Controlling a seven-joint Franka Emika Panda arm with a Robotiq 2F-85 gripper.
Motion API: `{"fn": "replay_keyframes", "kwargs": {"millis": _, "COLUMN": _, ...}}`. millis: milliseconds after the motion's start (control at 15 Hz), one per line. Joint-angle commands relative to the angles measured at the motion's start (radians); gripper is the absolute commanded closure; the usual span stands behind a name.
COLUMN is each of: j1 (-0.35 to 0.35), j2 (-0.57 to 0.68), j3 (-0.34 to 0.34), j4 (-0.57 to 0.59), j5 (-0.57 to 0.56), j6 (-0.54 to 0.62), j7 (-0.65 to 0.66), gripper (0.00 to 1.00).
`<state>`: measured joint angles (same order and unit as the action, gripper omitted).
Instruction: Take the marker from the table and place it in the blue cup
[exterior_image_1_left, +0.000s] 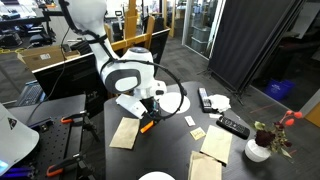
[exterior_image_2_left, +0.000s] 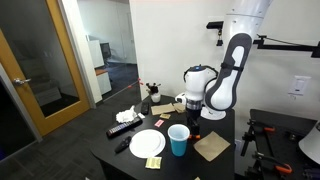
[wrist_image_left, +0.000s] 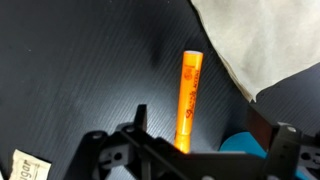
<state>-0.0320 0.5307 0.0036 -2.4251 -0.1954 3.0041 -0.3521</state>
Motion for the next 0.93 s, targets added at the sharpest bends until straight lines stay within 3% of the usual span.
{"fn": "replay_keyframes", "kwargs": {"millis": 0, "j1": -0.02, "j2": 0.04, "j3": 0.005, "j4": 0.021, "j5": -0.029, "j6": 0.046, "j7": -0.003, "gripper": 0.0}}
{"fn": "replay_keyframes", "kwargs": {"millis": 800, "j1": -0.029, "j2": 0.093, "j3": 0.005, "j4": 0.066, "j5": -0.028, "j6": 0.049, "j7": 0.002, "gripper": 0.02}}
{"fn": "replay_keyframes", "kwargs": {"millis": 867, "j1": -0.032, "j2": 0.097, "j3": 0.007, "j4": 0.069, "j5": -0.027, "j6": 0.049, "j7": 0.001, "gripper": 0.26}}
